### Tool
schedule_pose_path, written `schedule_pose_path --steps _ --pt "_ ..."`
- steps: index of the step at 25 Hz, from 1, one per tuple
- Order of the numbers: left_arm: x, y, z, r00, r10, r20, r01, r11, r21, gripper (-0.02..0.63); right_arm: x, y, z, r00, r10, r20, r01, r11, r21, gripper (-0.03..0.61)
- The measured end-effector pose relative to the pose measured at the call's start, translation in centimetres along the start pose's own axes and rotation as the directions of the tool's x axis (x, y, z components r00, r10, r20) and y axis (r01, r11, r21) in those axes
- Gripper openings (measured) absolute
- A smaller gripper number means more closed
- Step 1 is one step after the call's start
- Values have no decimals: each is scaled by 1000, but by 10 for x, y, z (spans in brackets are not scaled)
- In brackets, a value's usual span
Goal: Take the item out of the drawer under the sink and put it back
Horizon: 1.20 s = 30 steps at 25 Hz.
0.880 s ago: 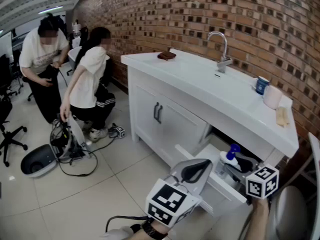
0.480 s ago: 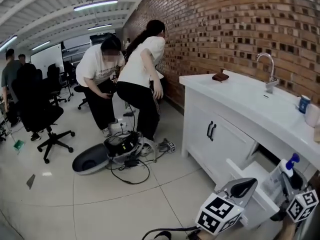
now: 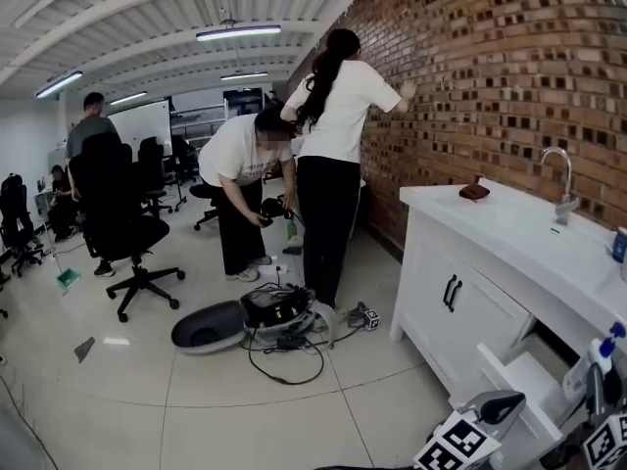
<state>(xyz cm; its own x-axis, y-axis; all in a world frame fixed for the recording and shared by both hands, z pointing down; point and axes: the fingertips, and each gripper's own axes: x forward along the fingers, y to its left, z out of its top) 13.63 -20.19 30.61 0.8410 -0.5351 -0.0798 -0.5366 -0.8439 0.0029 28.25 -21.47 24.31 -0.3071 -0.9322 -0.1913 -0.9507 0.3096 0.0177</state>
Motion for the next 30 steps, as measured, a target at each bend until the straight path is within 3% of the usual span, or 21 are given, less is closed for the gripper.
schedule_pose_path --steps 3,6,8,13,18,20,24,30 --pt "1 13 -1 1000 7 31 -6 999 -50 20 6 -3 -8 1000 4 11 -4 1000 6 172" --pt "8 11 -10 1000 -10 11 10 999 -53 20 -4 -19 -9 999 -27 25 28 999 -35 172" --pt "11 8 -18 1000 -16 -12 15 998 -62 20 -11 -28 -14 999 -44 0 44 998 -55 172" --pt "-1 25 -6 999 39 -22 -41 995 -86 20 19 -2 -20 998 17 -64 -17 1000 -10 172" --pt "4 24 -5 999 22 -28 -25 993 -116 20 40 6 -39 985 47 -169 -49 999 -10 172" --pt "5 22 -5 1000 16 -27 -19 992 -127 20 54 5 -56 963 74 -259 -79 997 -5 172" --pt "-2 24 -3 999 22 -23 -25 991 -131 20 75 16 -98 891 150 -428 -160 987 13 172" --pt "-13 40 -4 998 51 -28 -54 988 -145 20 78 28 -126 830 157 -535 -176 984 16 178"
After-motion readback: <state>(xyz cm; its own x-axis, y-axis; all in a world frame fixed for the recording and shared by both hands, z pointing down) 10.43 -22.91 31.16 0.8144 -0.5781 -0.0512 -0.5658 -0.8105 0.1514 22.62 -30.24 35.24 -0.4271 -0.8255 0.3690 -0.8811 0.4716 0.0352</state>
